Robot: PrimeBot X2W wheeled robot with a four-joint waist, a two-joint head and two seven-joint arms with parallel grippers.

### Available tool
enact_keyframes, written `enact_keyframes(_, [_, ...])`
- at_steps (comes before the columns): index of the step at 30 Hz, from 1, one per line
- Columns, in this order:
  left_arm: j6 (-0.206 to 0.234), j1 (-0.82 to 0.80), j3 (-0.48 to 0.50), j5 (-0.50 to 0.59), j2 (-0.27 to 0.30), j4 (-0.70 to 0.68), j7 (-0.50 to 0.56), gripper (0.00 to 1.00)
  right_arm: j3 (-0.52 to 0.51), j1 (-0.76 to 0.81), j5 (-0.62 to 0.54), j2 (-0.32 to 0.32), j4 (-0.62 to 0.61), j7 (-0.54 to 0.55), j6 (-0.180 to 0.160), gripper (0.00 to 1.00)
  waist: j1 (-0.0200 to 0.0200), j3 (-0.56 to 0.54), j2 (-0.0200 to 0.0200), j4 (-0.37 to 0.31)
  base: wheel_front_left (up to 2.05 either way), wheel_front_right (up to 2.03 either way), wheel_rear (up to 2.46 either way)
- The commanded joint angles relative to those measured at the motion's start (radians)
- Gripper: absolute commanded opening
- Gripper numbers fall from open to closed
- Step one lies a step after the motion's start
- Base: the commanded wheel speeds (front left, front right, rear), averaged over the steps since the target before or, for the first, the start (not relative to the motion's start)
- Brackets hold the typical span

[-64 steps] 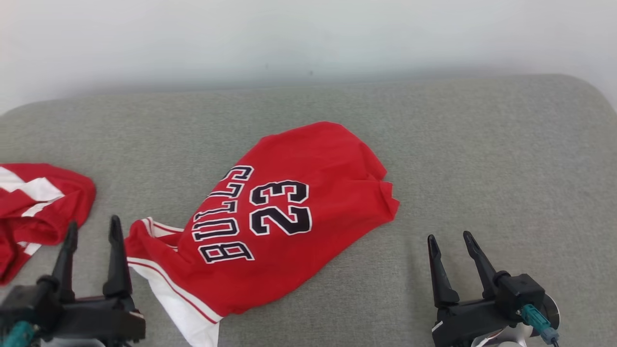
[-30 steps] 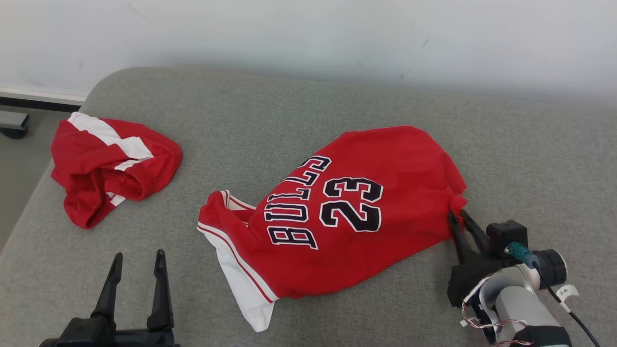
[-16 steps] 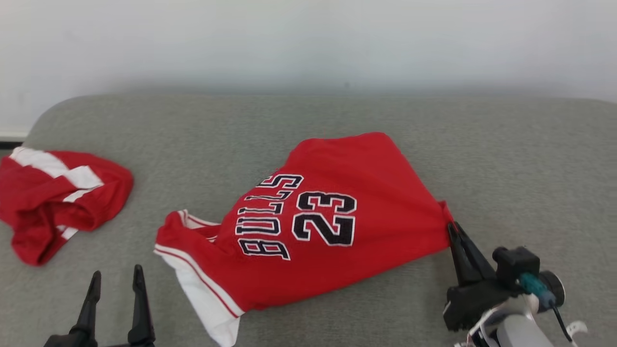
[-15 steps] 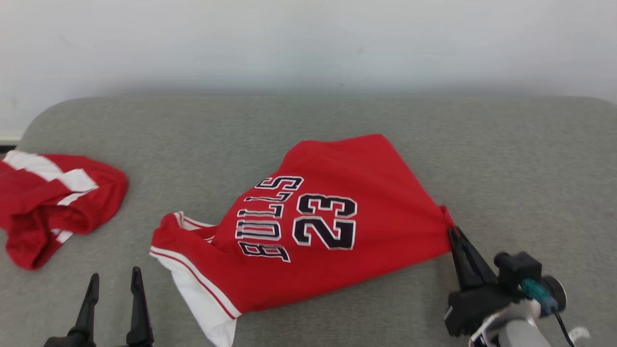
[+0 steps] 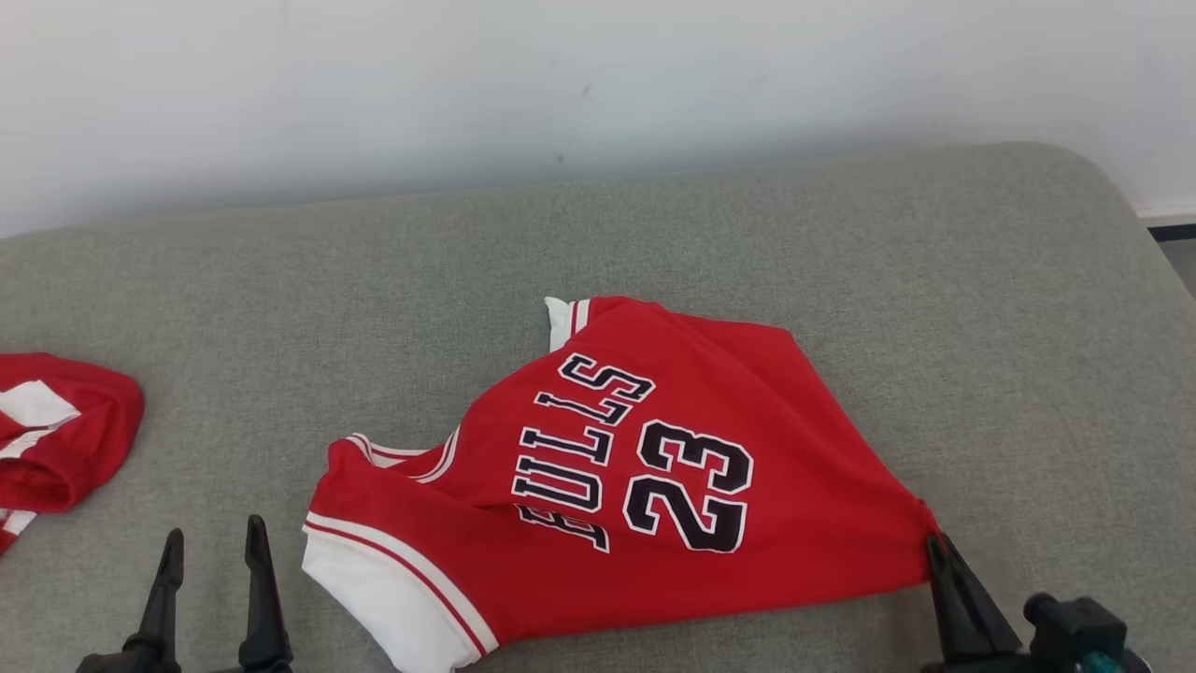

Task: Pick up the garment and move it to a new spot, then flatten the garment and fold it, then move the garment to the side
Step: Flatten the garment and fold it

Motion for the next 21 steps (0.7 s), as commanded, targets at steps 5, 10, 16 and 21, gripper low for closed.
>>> enact_keyframes(5, [0.002, -0.013, -0.015, -0.012, -0.002, 0.018, -0.003, 1.0, 0.051, -0.082, 0.008, 0.005, -0.053, 0.022, -0.002, 0.0, -0.0001, -0.012, 0.0, 0.015, 0.0, 0.0, 0.0])
enact_keyframes(10, [0.0, -0.02, -0.044, -0.011, -0.002, 0.028, -0.003, 1.0, 0.103, -0.234, 0.013, -0.013, 0.012, 0.041, -0.002, 0.0, -0.0001, -0.027, 0.0, 0.064, 0.0, 0.0, 0.0])
enact_keyframes(16, [-0.008, -0.048, -0.102, -0.023, -0.001, 0.054, -0.003, 1.0, 0.146, -0.44, -0.011, -0.042, 0.241, 0.039, -0.002, 0.0, -0.0001, -0.019, 0.0, 0.167, 0.0, 0.0, 0.0])
enact_keyframes(21, [-0.01, -0.072, -0.153, -0.031, -0.002, 0.077, -0.003, 1.0, 0.163, -0.591, -0.013, -0.054, 0.473, 0.013, -0.002, 0.0, -0.0001, 0.001, 0.0, 0.254, 0.0, 0.0, 0.0])
